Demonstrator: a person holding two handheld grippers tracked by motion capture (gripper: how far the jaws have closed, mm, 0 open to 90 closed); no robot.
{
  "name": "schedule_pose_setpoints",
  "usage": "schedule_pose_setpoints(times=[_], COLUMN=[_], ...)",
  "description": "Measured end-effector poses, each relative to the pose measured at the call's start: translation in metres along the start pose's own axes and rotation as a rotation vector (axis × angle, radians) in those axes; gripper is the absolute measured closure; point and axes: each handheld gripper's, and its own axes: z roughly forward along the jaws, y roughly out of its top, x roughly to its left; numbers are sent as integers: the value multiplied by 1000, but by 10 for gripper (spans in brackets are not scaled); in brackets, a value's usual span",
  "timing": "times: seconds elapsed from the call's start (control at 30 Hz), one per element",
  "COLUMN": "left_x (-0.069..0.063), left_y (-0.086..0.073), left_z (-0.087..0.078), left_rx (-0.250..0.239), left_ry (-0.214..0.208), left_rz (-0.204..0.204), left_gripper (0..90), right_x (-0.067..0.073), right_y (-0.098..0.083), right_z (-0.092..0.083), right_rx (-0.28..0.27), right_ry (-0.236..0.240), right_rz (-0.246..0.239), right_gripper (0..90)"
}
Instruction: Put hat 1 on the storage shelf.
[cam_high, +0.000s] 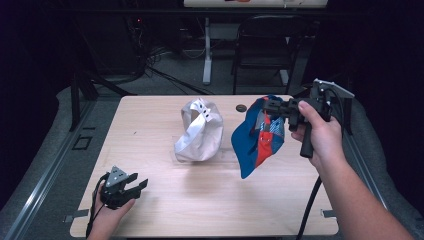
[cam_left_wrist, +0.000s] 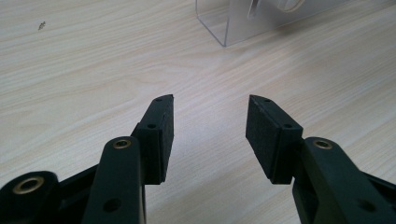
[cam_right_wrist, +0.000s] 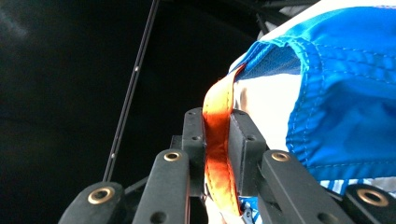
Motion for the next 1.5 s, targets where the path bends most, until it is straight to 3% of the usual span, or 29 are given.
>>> schedule_pose_setpoints(times=[0.27, 0.53, 0.73, 0.97, 1.37, 1.5], left_x=[0, 1, 2, 2, 2, 2], left_y=[0, -1, -1, -1, 0, 0], left_z=[1, 1, 1, 1, 2, 2], left_rx=[-1, 0, 2, -1, 0, -3], left_ry=[0, -2, 0, 0, 0, 1], left_rz=[2, -5, 0, 1, 1, -2], left_gripper=[519, 518, 518, 518, 518, 518], right_x=[3, -7, -7, -6, -19, -22], right_y=[23, 38, 43, 47, 47, 46], right_z=[5, 17, 25, 29, 42, 46], right_rx=[-74, -93, -111, -109, -89, -86], right_ry=[-38, -54, -64, -82, -135, -131], right_rz=[15, 38, 50, 48, 53, 57], right_gripper=[781, 781, 781, 781, 780, 780])
